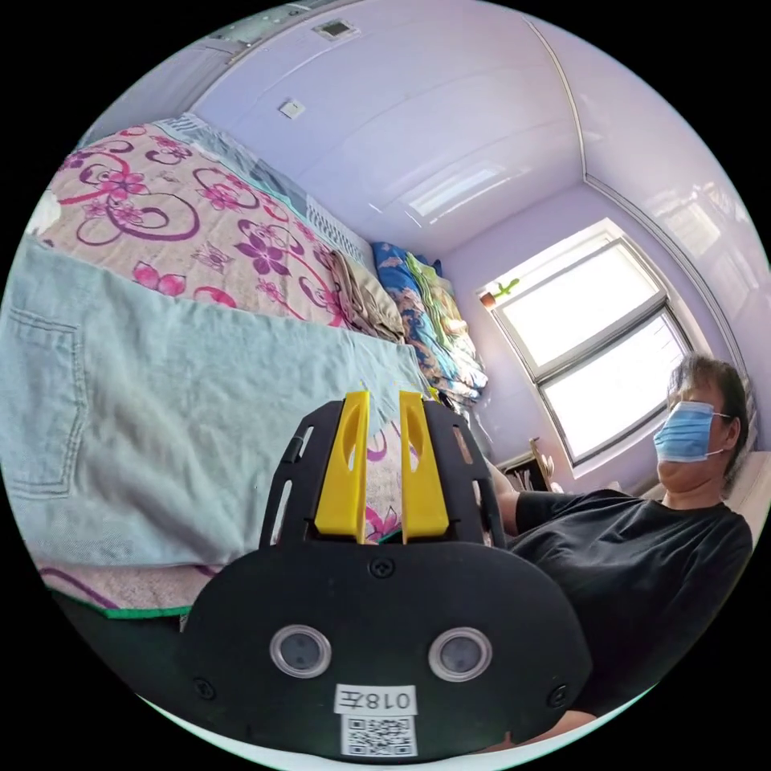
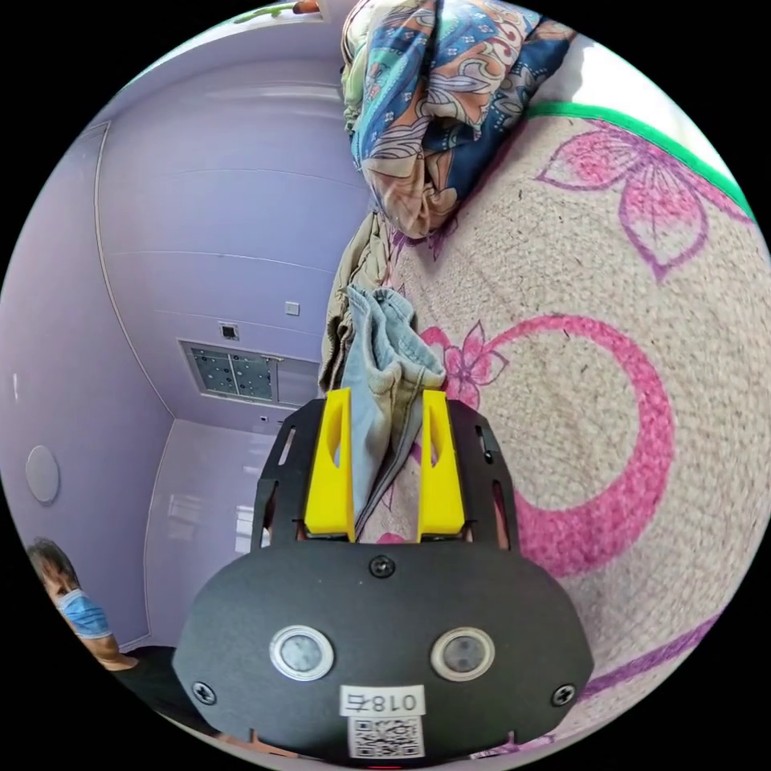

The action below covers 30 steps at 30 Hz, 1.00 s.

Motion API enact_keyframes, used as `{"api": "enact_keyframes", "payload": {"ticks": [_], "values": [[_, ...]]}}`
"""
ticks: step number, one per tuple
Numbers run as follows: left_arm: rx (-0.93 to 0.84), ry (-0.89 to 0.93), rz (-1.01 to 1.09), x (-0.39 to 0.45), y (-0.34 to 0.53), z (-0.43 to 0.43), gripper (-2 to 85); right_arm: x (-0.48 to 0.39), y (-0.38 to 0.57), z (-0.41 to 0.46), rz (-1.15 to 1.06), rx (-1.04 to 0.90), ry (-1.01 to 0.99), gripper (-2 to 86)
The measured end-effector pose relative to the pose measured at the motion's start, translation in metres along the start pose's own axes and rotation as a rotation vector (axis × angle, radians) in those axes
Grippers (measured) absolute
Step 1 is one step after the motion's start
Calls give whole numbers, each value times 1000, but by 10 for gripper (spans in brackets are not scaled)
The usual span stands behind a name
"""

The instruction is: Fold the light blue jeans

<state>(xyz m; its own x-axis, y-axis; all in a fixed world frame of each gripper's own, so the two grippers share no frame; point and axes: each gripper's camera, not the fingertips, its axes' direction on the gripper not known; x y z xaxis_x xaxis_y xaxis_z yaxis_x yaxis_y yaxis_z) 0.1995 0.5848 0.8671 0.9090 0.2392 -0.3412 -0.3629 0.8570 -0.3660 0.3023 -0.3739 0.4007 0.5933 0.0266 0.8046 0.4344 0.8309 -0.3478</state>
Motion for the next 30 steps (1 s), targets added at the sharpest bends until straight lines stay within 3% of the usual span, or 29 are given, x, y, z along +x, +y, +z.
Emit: {"api": "enact_keyframes", "payload": {"ticks": [8, 14, 17, 24, 27, 30], "values": [[-197, 59, 104, 29, -36, 81, 64, 9, 27, -23, 24, 30, -17, 123], [-176, 70, 57, 25, -43, 79, 61, 11, 26, 6, -22, -20, -61, 125], [-160, 73, 43, 25, -49, 78, 57, 12, 30, 28, -28, -41, -49, 48], [-169, 57, 43, 29, -57, 106, 50, -32, 93, 41, -250, 125, 89, 25], [-180, 20, 2, 19, -52, 145, 47, -4, 108, 59, -104, 118, 182, 23], [-224, -62, -85, -1, -42, 186, 41, 20, 128, 71, -13, 141, 110, 22]]}}
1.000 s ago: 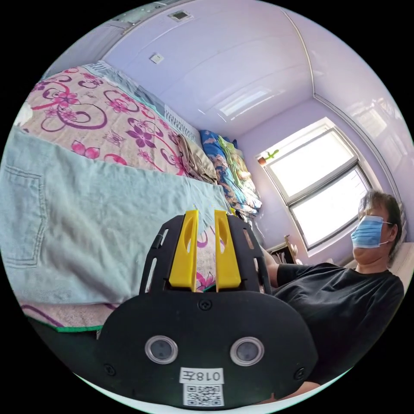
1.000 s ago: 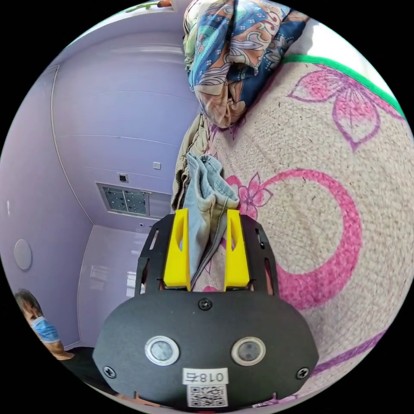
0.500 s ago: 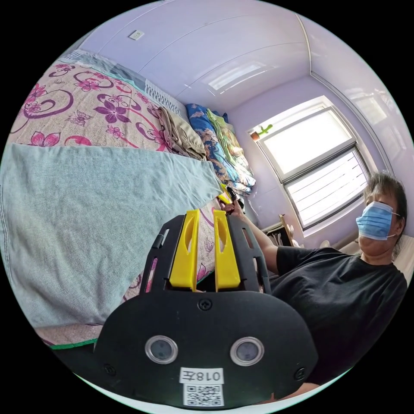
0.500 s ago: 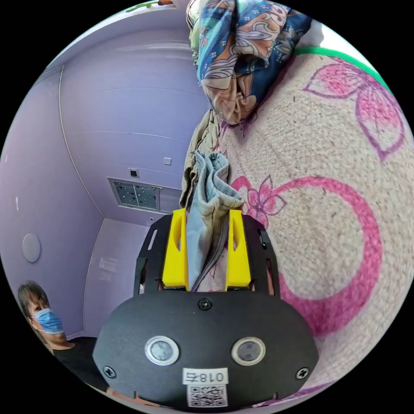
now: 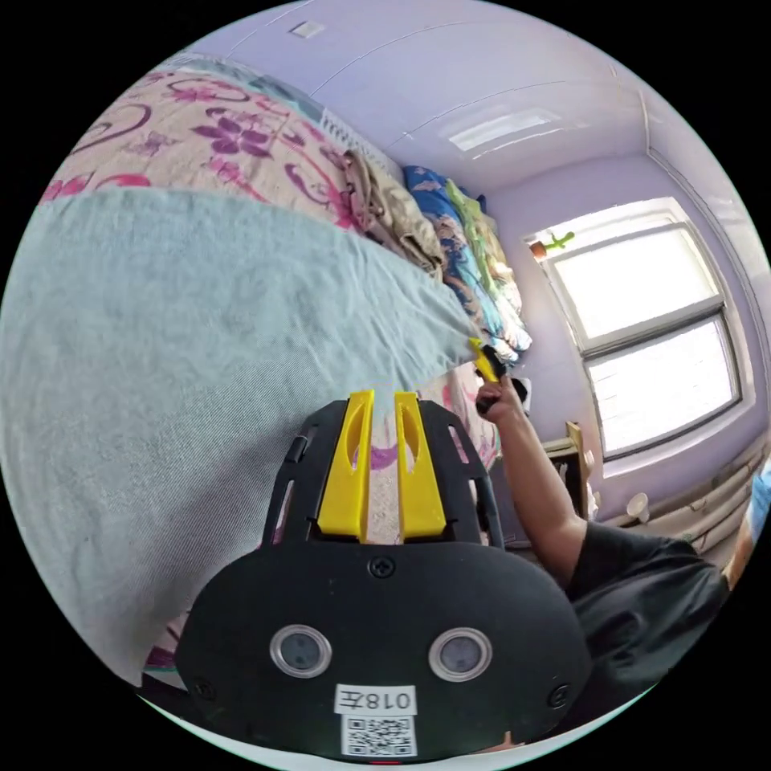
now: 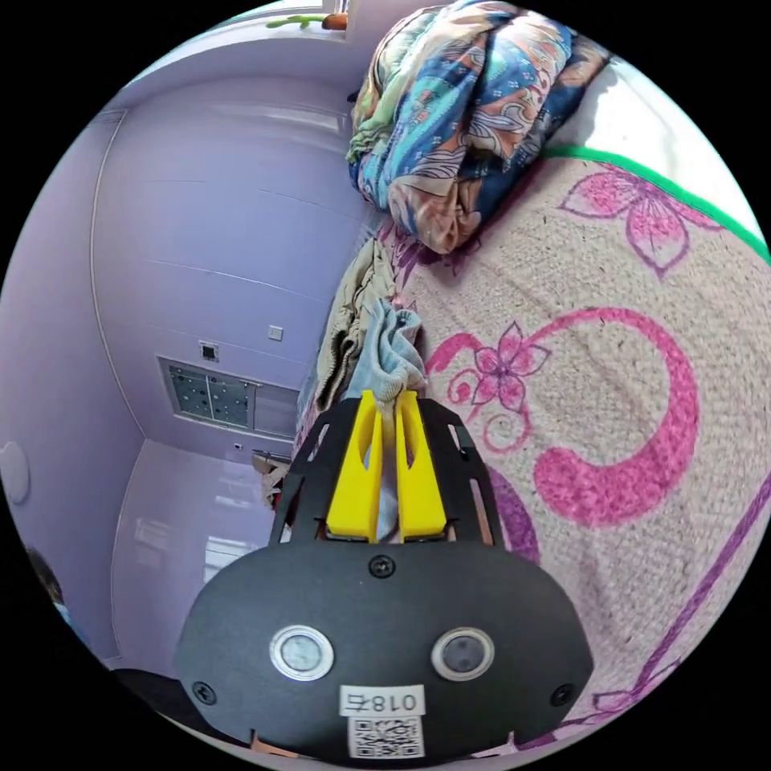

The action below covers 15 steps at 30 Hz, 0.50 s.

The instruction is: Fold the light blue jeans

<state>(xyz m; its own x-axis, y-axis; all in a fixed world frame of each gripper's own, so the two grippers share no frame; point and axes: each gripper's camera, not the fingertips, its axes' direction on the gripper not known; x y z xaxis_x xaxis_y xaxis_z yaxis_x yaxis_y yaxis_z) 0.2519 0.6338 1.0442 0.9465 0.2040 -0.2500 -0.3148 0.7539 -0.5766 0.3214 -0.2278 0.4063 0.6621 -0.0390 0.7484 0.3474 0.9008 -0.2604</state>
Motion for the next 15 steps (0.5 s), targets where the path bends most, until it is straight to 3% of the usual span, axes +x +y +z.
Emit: {"api": "enact_keyframes", "payload": {"ticks": [3, 6, 10, 15], "values": [[-72, -34, -147, -28, 9, 25, 25, -29, 25, 10, -117, 5, -35, 22], [4, 142, -160, -43, 25, 5, 29, -87, 59, 34, -316, -56, -77, 23], [215, 277, -91, -58, 63, -75, 38, -185, 157, 96, -706, -221, -64, 25], [444, 208, -145, -104, 128, -175, 41, -226, 341, 198, -1104, -410, 82, 29]]}}
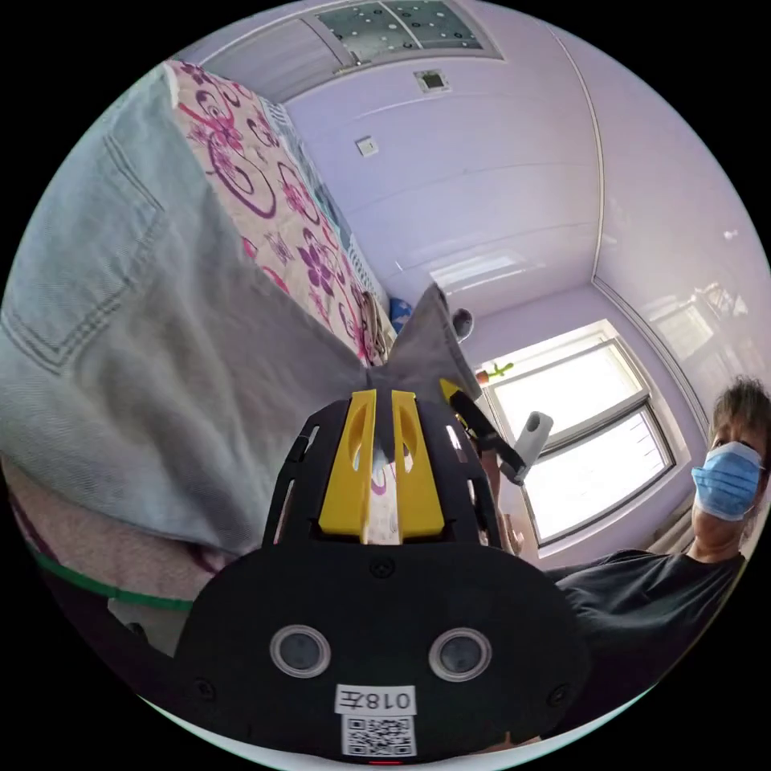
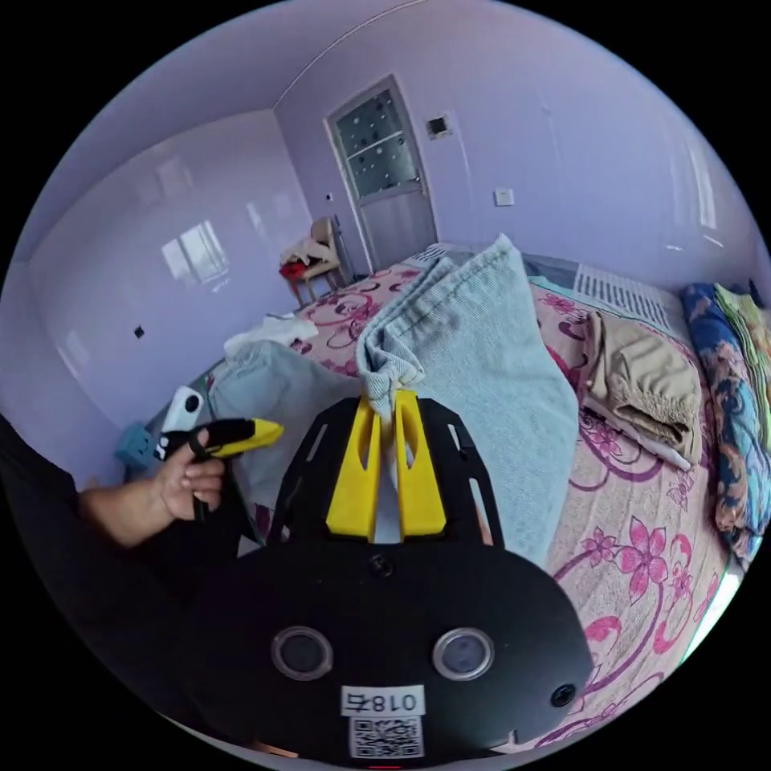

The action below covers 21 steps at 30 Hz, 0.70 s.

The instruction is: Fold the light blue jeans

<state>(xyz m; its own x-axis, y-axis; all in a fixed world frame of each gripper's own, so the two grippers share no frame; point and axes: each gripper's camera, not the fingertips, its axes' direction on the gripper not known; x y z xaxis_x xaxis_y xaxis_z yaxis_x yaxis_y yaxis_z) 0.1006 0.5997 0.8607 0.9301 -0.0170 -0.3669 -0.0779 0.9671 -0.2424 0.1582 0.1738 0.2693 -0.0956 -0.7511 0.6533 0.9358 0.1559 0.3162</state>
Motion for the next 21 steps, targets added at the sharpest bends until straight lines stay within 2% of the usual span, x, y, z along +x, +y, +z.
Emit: {"api": "enact_keyframes", "payload": {"ticks": [2, 4, 6, 7, 9, 11, 13, 16, 19, 21], "values": [[76, -73, -28, -19, 12, -49, 41, -52, 23, 65, -114, -91, 66, 33], [112, -104, -56, -31, 24, -77, 41, -100, 65, 158, -252, -307, 127, 48], [134, -105, -65, -39, 36, -98, 40, -123, 95, 203, -323, -392, 228, 51], [139, -113, -58, -41, 43, -109, 40, -137, 108, 210, -381, -333, 306, 59], [146, -128, -33, -43, 53, -123, 40, -152, 118, 223, -446, -345, 366, 82], [160, -118, -12, -45, 63, -133, 40, -164, 124, 231, -487, -365, 359, 104], [175, -106, -1, -48, 68, -140, 40, -181, 136, 234, -554, -376, 317, 112], [228, -102, 2, -53, 80, -159, 41, -195, 151, 222, -613, -325, 191, 76], [371, -184, -8, -56, 103, -196, 44, -181, 146, 206, -506, -126, 172, 71], [496, -262, -34, -58, 122, -222, 49, -158, 134, 214, -388, -91, 136, 80]]}}
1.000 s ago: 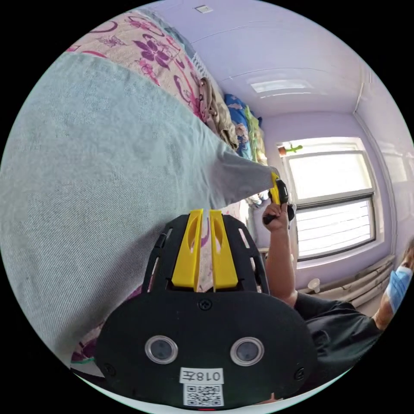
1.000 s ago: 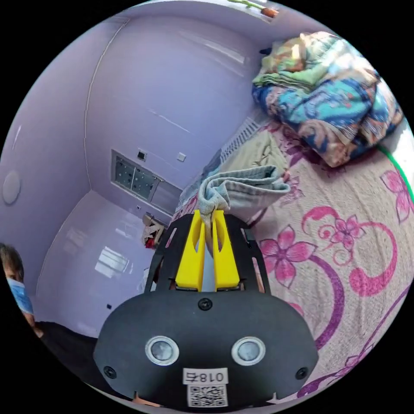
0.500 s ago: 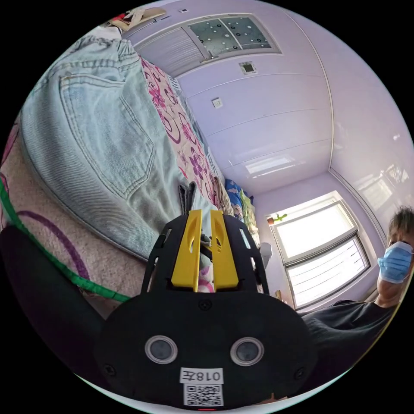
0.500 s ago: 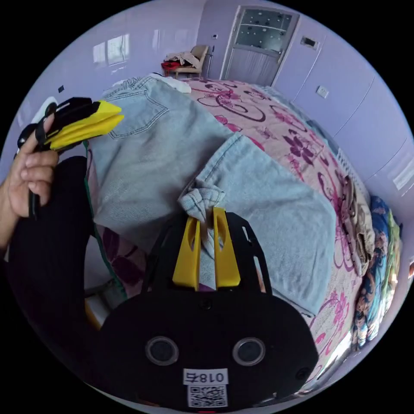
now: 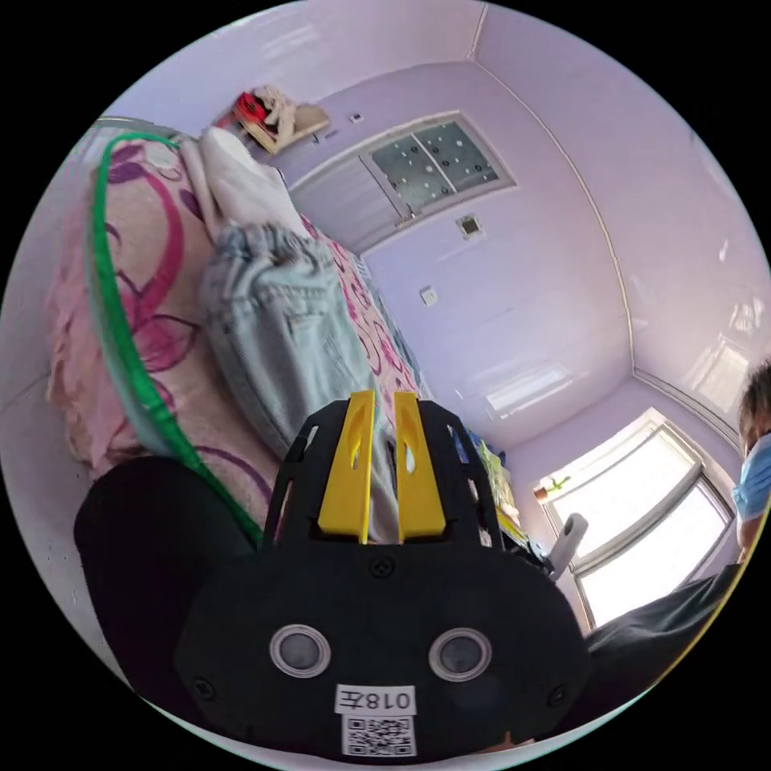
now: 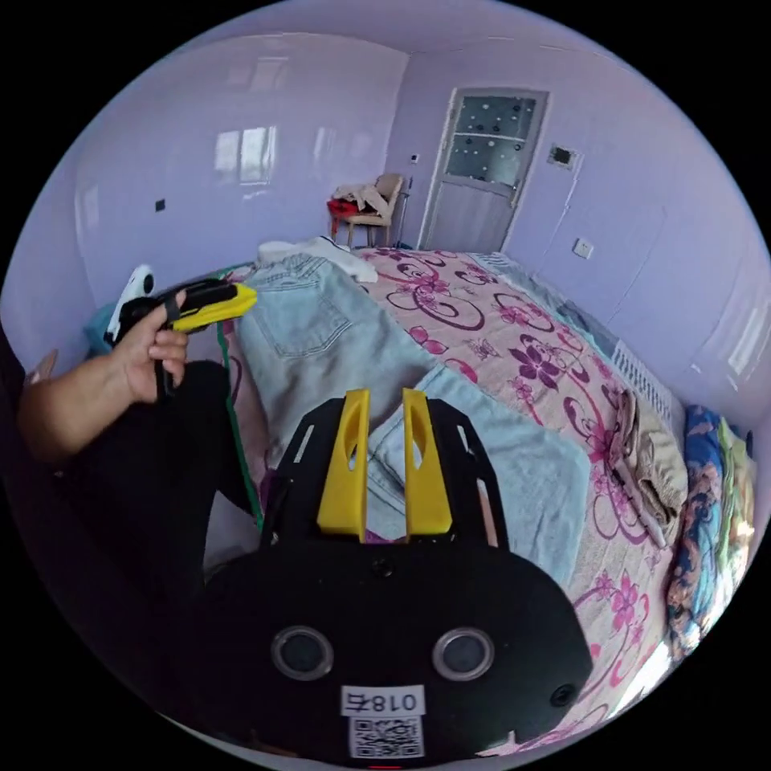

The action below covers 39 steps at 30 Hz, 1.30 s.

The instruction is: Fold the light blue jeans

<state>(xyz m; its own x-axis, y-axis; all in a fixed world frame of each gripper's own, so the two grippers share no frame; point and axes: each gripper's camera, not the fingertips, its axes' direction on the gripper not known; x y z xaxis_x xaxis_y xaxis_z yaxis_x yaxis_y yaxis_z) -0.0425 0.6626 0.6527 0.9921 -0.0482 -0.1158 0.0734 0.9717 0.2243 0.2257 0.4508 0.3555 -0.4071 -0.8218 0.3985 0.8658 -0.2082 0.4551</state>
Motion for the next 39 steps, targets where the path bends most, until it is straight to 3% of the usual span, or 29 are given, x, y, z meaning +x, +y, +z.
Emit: {"api": "enact_keyframes", "payload": {"ticks": [2, 4, 6, 8, 13, 17, 19, 21, 27, 36, 39], "values": [[141, -75, -40, -13, 6, -38, 68, 27, -1, 30, 131, -53, -114, 85], [196, -104, -69, -23, 7, -58, 88, 44, 12, 83, 233, -213, -290, 92], [223, -121, -94, -33, 4, -72, 109, 38, 31, 120, 279, -380, -337, 96], [222, -149, -113, -46, -5, -82, 137, 25, 43, 124, 253, -321, -278, 98], [123, -181, -146, -70, -26, -66, 178, 0, 44, 148, 176, -380, -150, 107], [41, -260, -175, -76, -39, -58, 149, 0, 47, 155, 195, -386, -143, 86], [26, -299, -193, -76, -40, -61, 124, -5, 41, 134, 203, -189, -128, 68], [29, -271, -217, -81, -39, -66, 96, -18, 33, 131, 152, -123, -143, 69], [84, -182, -196, -73, -27, -86, 43, -49, 40, 201, 143, -390, -218, 69], [93, -144, -21, -19, -23, -77, 46, -49, 49, 206, 113, -373, -179, 68], [85, -196, -37, -22, -25, -75, 107, -46, 49, 202, 116, -376, -184, 67]]}}
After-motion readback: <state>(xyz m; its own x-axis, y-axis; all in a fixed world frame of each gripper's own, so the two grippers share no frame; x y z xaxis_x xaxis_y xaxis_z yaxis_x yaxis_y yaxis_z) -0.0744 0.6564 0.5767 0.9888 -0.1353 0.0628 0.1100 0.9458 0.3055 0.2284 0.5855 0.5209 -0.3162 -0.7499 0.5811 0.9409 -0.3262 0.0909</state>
